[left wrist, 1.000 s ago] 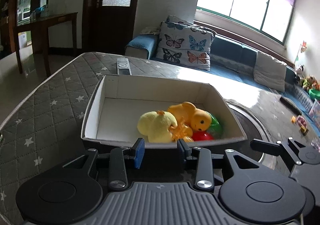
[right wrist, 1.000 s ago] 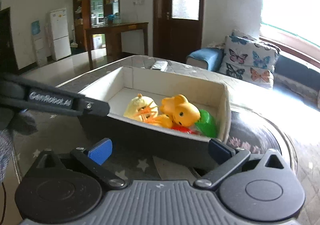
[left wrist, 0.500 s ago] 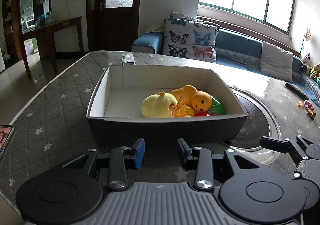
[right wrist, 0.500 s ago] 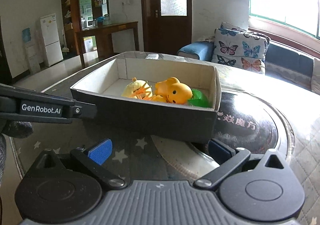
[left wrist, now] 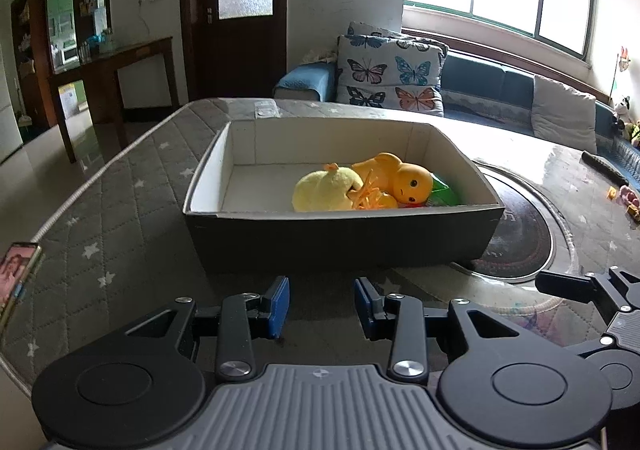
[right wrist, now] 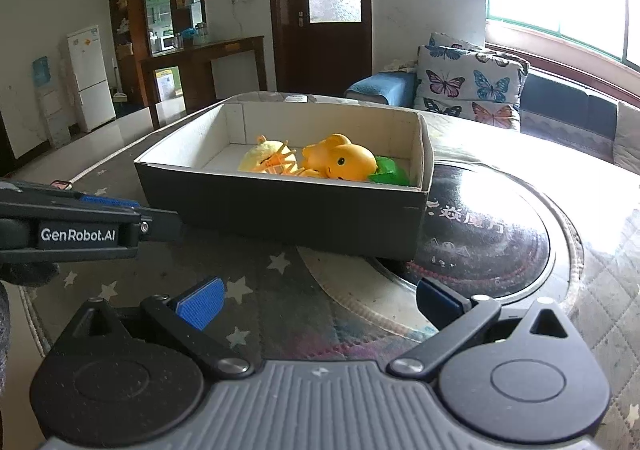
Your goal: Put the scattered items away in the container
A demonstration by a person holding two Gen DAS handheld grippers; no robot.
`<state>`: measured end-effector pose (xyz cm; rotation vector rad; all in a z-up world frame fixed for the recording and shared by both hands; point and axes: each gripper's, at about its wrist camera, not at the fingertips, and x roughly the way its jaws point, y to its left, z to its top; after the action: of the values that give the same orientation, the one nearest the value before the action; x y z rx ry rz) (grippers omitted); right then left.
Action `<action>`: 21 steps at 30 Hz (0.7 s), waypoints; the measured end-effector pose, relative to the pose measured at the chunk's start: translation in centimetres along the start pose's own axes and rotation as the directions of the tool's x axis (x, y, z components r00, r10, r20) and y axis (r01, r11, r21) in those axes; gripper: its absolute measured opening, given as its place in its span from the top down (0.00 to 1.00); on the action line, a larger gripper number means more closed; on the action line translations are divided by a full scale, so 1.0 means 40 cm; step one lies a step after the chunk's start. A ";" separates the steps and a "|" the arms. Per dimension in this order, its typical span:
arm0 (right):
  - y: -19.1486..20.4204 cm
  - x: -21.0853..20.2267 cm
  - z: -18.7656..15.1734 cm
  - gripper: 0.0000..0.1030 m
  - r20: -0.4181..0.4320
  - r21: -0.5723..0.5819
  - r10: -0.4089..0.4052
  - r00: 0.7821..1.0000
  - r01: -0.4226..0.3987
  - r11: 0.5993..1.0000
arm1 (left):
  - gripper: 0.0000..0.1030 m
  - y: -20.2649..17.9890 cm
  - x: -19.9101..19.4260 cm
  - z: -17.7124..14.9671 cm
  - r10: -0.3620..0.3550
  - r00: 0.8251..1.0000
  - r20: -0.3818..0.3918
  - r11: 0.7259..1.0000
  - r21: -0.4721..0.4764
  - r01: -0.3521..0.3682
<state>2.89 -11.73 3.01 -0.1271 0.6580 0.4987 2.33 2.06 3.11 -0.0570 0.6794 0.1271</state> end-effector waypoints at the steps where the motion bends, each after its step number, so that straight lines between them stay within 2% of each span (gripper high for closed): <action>1: 0.000 0.003 -0.001 0.00 -0.002 0.000 -0.001 1.000 0.001 1.000 | 0.62 -0.002 -0.001 0.000 0.005 1.000 0.005 1.000 0.004 -0.005; 7: 0.002 0.008 -0.003 0.00 -0.011 0.006 -0.006 1.000 0.006 1.000 | 0.63 -0.003 0.012 -0.010 0.009 1.000 -0.002 1.000 -0.006 -0.009; 11: -0.005 0.012 -0.005 0.00 -0.012 0.016 -0.009 1.000 0.010 1.000 | 0.63 -0.005 0.013 -0.016 0.025 0.999 0.020 1.000 -0.015 -0.025; 21: -0.026 0.022 -0.010 0.00 -0.021 0.010 0.003 1.000 -0.003 1.000 | 0.63 -0.023 0.026 -0.017 0.058 0.998 -0.008 0.996 -0.071 -0.058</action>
<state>3.74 -12.38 2.10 -0.1217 0.6810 0.4970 2.84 1.21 1.94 -0.1063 0.6831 0.2069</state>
